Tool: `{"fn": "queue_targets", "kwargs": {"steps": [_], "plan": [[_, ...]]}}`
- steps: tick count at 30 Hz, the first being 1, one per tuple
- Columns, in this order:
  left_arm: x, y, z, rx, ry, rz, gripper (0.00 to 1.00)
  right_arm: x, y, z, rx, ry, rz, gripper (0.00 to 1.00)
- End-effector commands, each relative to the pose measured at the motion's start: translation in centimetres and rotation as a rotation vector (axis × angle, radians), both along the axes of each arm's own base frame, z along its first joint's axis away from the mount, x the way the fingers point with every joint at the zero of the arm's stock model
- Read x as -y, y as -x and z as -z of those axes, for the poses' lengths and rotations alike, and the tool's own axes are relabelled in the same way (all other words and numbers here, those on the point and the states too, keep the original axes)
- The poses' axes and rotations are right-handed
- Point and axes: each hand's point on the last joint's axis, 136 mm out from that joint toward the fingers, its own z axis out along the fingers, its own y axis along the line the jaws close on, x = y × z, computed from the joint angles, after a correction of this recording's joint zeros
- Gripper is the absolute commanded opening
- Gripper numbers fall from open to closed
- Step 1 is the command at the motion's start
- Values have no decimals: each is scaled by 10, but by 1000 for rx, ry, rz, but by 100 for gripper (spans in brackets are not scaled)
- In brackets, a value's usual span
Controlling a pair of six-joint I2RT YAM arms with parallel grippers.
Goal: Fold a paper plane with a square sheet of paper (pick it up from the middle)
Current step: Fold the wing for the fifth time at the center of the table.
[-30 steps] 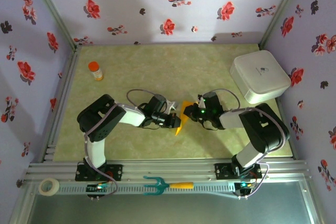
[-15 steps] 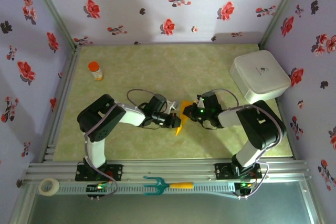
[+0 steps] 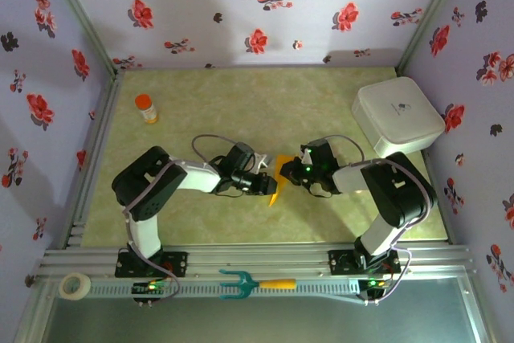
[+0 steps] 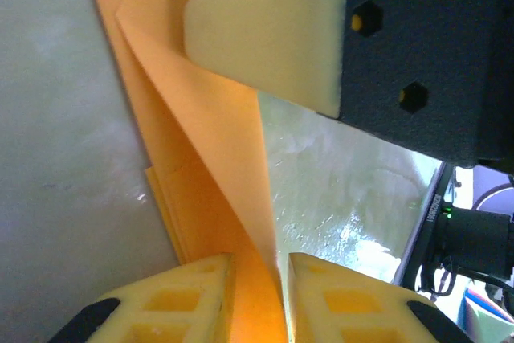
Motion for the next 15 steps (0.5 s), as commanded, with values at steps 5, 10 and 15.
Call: {"fn": "queue_targets", "kwargs": {"steps": [5, 10, 15], "plan": [[-9, 3, 0, -17, -26, 3, 22, 18, 11, 33, -87, 114, 25, 13], [-3, 8, 2, -61, -4, 27, 20, 18, 11, 33, -91, 118, 25, 13], [-3, 12, 3, -74, 3, 37, 12, 20, 12, 35, -99, 129, 25, 13]]}}
